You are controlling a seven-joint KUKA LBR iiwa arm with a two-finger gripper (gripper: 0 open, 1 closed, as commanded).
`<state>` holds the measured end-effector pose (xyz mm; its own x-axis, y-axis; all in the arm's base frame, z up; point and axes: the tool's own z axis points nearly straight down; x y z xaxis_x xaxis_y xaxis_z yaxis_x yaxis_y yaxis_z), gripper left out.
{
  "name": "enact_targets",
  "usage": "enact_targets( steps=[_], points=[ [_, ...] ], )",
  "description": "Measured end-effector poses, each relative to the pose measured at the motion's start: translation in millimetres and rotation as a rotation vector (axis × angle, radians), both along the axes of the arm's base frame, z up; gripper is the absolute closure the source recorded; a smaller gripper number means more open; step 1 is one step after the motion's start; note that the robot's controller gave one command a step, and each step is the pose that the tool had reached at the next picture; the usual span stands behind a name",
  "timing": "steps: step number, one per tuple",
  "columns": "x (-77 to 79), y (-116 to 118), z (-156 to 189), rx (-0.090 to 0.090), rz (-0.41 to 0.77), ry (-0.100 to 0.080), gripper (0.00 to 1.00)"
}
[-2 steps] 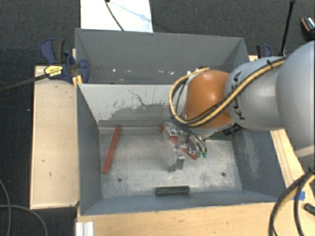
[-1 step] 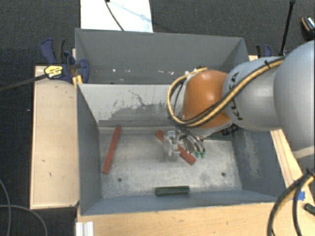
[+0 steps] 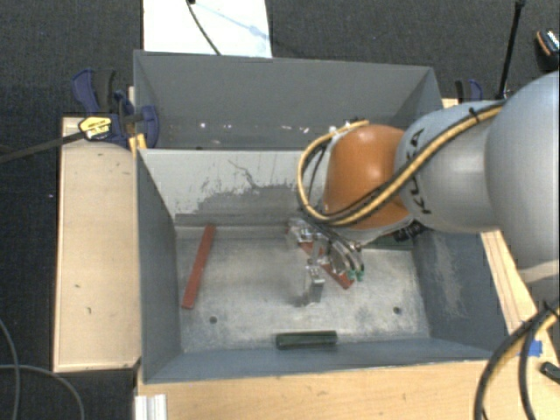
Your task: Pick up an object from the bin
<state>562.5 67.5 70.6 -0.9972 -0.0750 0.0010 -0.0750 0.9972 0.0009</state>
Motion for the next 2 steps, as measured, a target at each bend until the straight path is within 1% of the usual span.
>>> enact_targets(
  steps=[1, 2],
  points=[
    [-4.7, 39.4, 0.0, 0.001, 0.209, -0.004, 0.0],
    [31.7, -52.7, 8.7, -0.004, 0.078, -0.008, 0.0]
  ],
)
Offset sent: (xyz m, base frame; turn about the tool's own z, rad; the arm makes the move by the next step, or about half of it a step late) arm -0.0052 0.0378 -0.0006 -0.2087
